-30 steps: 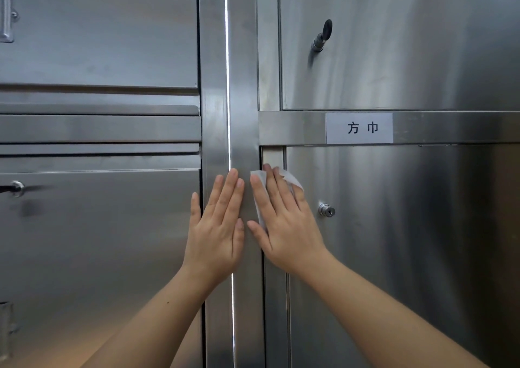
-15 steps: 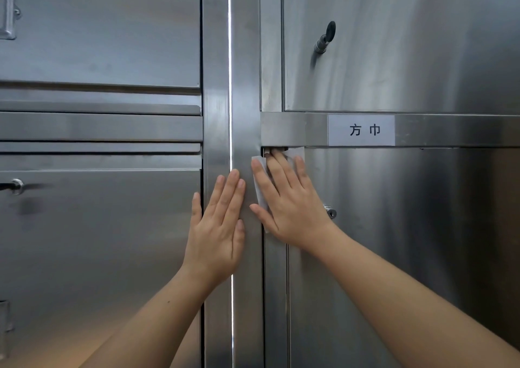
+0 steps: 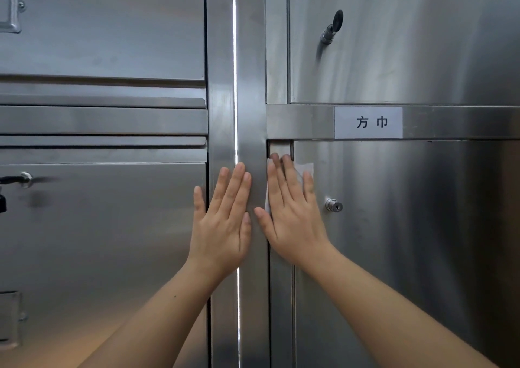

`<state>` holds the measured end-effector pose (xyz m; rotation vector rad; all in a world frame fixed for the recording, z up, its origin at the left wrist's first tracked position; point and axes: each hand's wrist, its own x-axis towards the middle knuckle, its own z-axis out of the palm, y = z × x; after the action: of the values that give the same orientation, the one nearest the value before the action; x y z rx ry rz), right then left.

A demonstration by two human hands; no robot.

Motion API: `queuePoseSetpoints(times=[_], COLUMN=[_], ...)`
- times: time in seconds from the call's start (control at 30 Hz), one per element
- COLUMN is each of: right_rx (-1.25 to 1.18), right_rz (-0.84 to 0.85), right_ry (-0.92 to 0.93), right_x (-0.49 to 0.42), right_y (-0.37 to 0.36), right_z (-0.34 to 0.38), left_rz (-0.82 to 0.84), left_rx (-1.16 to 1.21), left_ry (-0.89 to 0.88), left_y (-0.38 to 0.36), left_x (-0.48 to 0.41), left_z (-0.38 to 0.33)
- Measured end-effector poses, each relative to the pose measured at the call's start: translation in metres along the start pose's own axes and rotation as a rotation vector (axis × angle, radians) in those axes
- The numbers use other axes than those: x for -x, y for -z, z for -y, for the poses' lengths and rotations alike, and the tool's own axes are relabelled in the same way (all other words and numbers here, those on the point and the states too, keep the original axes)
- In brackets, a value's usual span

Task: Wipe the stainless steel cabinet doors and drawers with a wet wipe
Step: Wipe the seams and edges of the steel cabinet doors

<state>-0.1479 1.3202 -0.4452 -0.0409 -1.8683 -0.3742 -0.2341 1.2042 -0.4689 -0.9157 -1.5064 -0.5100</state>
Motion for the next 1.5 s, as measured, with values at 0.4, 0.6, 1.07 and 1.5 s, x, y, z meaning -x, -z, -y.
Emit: queuePoseSetpoints(times=[0.4,0.6,1.07,1.5], right_rx=[-0.026,-0.089,-0.078,-0.066], right_rz=[0.044,0.057,0.082,-0.002], right_ry=[-0.004,-0.014,-0.033,-0.009], right_x=[0.002,-0.018,-0.026,-0.02], right_y=[0.002,0.0,0.003,-0.005], right_z=[0.003,0.003,0.002,0.001], left_rz=[0.0,-0.017,0.003,-0.003], left_rx=[0.029,0.071,0.101,0.074], left_ry=[-0.001,0.004,0.003,0.002], left_y=[-0.001,-0.002,-0.002,0.001], left_x=[-0.001,-0.001,-0.002,-0.001], left_z=[0.0,0.0,0.0,-0.001])
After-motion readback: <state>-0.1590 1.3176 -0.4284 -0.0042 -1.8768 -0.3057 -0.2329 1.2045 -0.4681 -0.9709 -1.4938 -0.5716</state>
